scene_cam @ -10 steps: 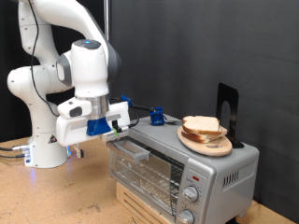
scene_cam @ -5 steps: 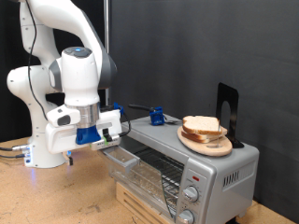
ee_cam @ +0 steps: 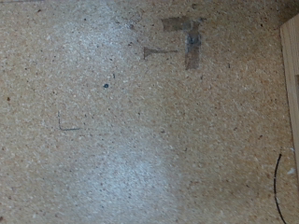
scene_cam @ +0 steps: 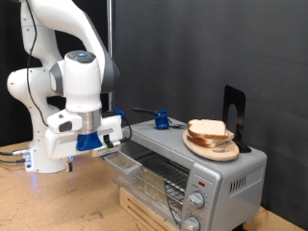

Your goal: Make a piece of toast with the oven

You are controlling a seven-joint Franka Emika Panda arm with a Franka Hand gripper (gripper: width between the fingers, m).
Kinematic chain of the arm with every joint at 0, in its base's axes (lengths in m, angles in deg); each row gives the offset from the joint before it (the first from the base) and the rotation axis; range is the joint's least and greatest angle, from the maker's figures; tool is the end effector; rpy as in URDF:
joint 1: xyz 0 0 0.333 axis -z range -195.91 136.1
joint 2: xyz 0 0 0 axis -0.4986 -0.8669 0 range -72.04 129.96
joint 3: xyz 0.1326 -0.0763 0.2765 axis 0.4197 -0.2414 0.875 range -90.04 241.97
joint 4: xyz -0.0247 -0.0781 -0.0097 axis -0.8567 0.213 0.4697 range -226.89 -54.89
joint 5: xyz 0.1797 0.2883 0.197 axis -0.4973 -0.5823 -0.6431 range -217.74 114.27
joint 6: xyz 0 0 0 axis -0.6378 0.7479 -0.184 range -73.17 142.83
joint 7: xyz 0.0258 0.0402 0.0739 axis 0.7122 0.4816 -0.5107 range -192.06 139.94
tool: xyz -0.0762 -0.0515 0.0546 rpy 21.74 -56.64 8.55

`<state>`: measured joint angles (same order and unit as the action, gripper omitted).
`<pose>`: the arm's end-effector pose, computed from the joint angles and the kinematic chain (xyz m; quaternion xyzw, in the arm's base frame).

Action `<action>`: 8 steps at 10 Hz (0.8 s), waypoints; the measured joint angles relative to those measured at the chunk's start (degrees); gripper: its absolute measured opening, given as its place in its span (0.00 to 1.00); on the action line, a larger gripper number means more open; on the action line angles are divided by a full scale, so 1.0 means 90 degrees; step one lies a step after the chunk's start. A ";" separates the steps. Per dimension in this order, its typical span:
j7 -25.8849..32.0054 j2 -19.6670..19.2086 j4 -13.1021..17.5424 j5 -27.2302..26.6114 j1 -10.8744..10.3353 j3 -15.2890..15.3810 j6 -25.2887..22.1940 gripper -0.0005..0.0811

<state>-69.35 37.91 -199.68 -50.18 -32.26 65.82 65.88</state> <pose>0.4237 -0.0565 0.3071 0.9071 -0.4207 -0.0173 0.0006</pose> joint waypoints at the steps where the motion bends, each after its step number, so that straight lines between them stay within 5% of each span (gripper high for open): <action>1: -0.0065 0.0001 -0.0003 0.0176 0.0056 -0.0001 -0.0037 1.00; 8: -0.0666 -0.0443 0.0057 0.0906 0.0520 -0.0121 0.0161 1.00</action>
<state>-75.34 33.92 -199.17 -42.02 -27.58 64.73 67.33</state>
